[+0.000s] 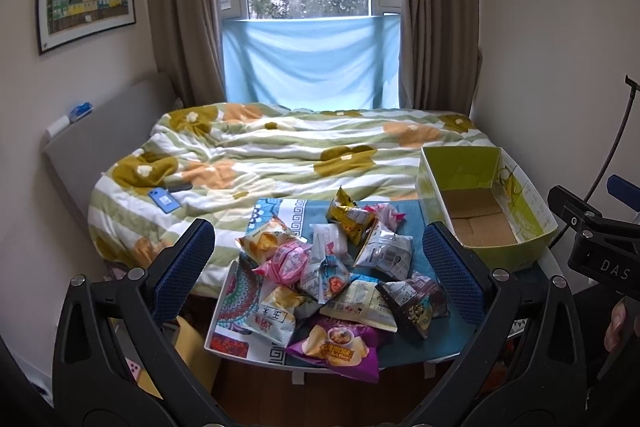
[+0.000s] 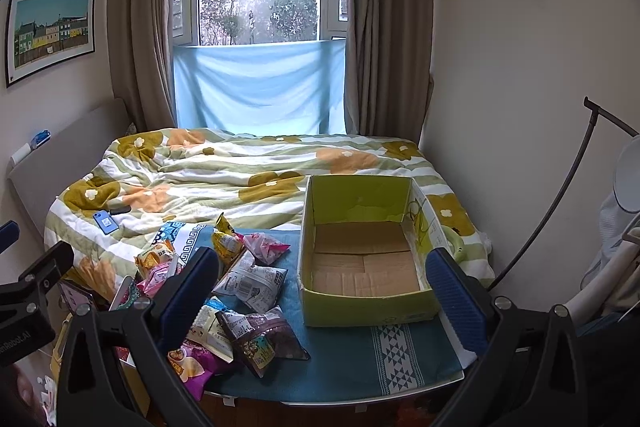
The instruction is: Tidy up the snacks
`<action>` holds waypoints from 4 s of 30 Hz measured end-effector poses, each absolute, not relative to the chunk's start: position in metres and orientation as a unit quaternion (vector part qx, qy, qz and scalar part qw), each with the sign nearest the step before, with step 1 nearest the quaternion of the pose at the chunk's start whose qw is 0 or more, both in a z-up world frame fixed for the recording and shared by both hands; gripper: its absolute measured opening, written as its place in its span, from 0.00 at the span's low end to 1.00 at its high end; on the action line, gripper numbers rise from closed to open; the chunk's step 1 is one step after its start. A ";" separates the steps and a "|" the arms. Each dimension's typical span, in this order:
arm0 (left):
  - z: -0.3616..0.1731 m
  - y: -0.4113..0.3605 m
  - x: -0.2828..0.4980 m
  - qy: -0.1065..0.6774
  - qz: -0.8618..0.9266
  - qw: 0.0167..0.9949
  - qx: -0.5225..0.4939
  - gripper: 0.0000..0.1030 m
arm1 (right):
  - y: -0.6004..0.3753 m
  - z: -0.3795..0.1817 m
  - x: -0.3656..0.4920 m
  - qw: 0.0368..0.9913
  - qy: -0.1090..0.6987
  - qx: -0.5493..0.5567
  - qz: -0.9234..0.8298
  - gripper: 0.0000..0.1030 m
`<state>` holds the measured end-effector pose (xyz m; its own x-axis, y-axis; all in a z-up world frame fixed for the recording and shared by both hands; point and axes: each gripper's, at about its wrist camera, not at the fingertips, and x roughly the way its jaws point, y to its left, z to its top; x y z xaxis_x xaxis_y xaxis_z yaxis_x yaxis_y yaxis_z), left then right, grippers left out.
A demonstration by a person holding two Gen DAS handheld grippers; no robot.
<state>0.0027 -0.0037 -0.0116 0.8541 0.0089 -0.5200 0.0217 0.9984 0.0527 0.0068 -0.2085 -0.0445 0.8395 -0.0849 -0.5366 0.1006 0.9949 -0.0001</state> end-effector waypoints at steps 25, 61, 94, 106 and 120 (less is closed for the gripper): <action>-0.015 -0.003 0.005 0.267 -0.001 0.963 0.028 1.00 | -0.209 -0.044 0.008 0.959 0.279 0.014 -0.048 1.00; -0.017 0.002 0.009 0.275 -0.010 0.961 0.017 1.00 | -0.202 -0.047 0.011 0.958 0.284 0.009 -0.049 1.00; -0.157 0.103 0.076 0.441 -0.074 0.895 -0.004 1.00 | -0.141 -0.164 0.061 0.915 0.401 0.044 0.021 1.00; -0.215 0.053 0.155 0.491 -0.202 0.847 0.015 0.99 | -0.143 -0.229 0.096 0.888 0.451 0.068 -0.061 1.00; -0.253 0.040 0.200 0.532 -0.203 0.822 -0.018 0.87 | -0.161 -0.259 0.116 0.863 0.474 0.156 -0.074 1.00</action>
<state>0.1999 0.0395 -0.2528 0.3515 -0.3534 -0.8670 0.3150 0.9167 -0.2459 0.1156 -0.1606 -0.2589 0.5400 0.0209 -0.8414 0.2755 0.9402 0.2002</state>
